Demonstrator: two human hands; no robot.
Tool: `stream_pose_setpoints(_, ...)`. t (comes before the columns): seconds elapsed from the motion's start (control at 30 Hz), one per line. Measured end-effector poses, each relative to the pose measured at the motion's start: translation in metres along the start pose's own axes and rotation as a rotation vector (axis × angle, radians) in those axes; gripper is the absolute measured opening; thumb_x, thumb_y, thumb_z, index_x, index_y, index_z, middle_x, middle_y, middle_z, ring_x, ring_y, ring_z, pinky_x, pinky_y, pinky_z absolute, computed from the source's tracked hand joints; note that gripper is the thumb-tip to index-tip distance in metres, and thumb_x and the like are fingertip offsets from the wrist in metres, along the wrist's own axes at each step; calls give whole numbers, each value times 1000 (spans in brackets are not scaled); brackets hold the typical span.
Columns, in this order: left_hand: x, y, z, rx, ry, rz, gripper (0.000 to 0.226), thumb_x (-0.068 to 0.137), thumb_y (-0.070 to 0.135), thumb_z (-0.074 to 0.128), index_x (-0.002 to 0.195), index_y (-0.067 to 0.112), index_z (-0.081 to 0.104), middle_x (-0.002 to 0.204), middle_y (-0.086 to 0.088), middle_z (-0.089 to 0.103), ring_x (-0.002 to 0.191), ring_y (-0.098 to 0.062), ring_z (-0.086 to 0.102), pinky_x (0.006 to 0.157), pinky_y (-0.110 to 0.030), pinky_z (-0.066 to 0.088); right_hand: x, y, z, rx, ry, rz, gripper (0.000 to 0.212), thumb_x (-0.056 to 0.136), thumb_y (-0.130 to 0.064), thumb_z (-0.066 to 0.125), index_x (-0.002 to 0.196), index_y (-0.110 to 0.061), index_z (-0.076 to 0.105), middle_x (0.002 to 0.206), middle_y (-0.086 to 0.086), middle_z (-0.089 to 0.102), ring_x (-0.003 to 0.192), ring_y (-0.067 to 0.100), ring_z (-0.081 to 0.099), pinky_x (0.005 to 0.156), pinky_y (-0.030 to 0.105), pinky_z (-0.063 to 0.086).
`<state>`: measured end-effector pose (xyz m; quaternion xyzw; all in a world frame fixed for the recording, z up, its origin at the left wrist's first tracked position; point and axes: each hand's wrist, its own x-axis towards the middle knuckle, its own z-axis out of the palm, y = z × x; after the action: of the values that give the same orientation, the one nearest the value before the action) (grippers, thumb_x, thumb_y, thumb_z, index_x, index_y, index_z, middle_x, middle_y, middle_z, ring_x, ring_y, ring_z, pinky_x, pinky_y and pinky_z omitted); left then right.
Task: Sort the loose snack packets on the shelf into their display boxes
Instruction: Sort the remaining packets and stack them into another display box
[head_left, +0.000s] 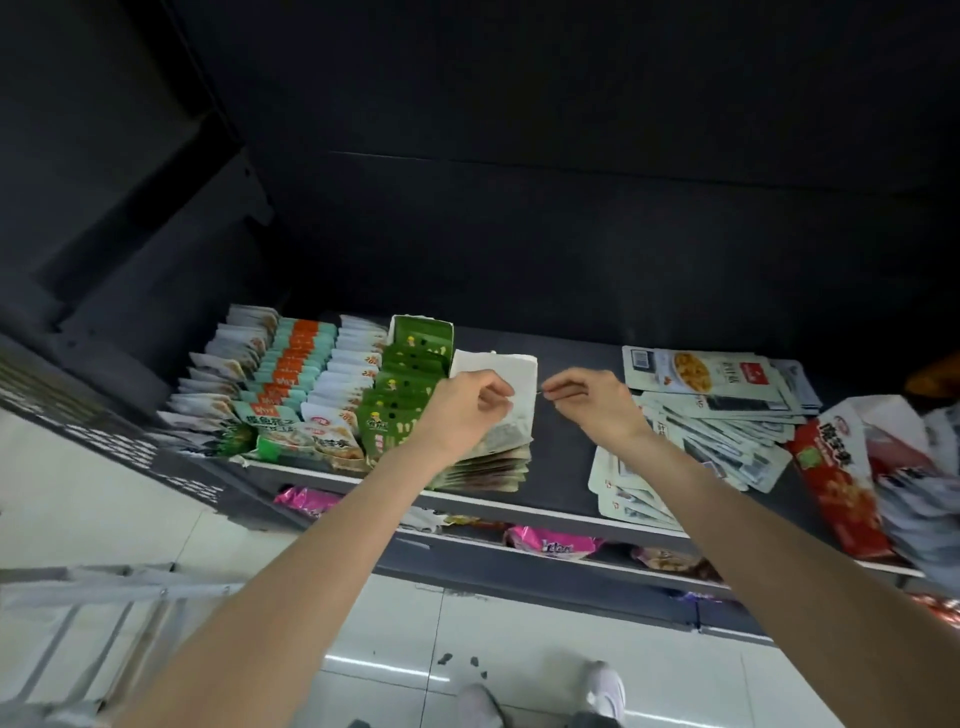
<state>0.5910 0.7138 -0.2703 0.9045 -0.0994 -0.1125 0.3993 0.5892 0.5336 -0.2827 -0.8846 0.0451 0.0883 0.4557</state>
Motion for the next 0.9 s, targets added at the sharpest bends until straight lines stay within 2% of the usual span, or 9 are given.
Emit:
stream_pose_setpoints(0.1, 17, 28, 29, -26, -24, 44, 16, 89, 10, 56, 101, 12, 67, 100, -3, 70, 86, -9, 60, 84, -16, 46, 0, 20, -24, -16, 106, 98, 27, 85, 0, 53, 106, -13, 66, 104, 2, 69, 99, 14, 63, 75, 14, 45)
stream_pose_setpoints(0.3, 67, 78, 104, 44, -141, 42, 29, 95, 15, 46, 122, 10, 56, 124, -8, 61, 114, -24, 57, 101, -35, 43, 5, 87, -84, -186, 228, 300, 43, 91, -13, 55, 132, -13, 46, 133, 10, 53, 121, 28, 52, 96, 30, 42)
stream_pose_setpoints(0.4, 100, 85, 141, 103, -258, -70, 42, 97, 21, 42, 138, 13, 40, 140, -12, 47, 126, -29, 47, 103, -33, 37, 26, 126, -110, -321, 163, 385, 49, 93, -19, 53, 138, -13, 35, 135, 15, 49, 124, 33, 48, 97, 38, 43)
stream_pose_setpoints(0.5, 124, 80, 172, 74, -319, -203, 46, 95, 24, 45, 140, 17, 38, 141, -8, 47, 126, -27, 48, 95, -27, 39, 51, 158, -127, -463, 127, 423, 50, 93, -21, 53, 138, -9, 33, 137, 17, 46, 127, 34, 44, 99, 42, 43)
stream_pose_setpoints(0.6, 131, 73, 190, -4, -307, -304, 39, 95, 24, 47, 133, 16, 46, 130, -8, 56, 117, -27, 54, 85, -25, 41, 71, 185, -129, -588, 51, 354, 74, 88, -25, 61, 147, -8, 19, 154, 14, 22, 143, 29, 21, 116, 39, 25)
stream_pose_setpoints(0.63, 130, 72, 194, -34, -295, -333, 37, 96, 22, 46, 133, 16, 47, 129, -9, 56, 117, -28, 54, 87, -26, 42, 74, 188, -128, -609, 21, 350, 77, 86, -27, 64, 147, -11, 19, 155, 13, 22, 143, 28, 21, 116, 40, 23)
stream_pose_setpoints(0.73, 127, 70, 198, -155, -227, -379, 36, 96, 18, 46, 132, 13, 49, 128, -11, 57, 117, -27, 55, 94, -29, 43, 71, 186, -122, -907, 86, 227, 47, 86, -32, 64, 126, -12, 52, 122, 14, 61, 115, 28, 57, 110, 39, 30)
stream_pose_setpoints(0.8, 126, 70, 197, -223, -181, -419, 30, 94, 16, 47, 123, 10, 57, 118, -11, 63, 110, -26, 58, 87, -29, 45, 61, 173, -117, -1127, 48, 61, 21, 90, -15, 57, 109, -10, 61, 103, 12, 69, 97, 26, 65, 107, 36, 34)
stream_pose_setpoints(0.9, 125, 73, 191, -294, -110, -479, 26, 95, 19, 45, 107, 4, 63, 101, -9, 61, 95, -23, 57, 80, -29, 43, 50, 164, -111, -1132, -48, -20, 22, 89, -4, 51, 108, -10, 61, 100, 14, 69, 92, 29, 66, 77, 32, 46)
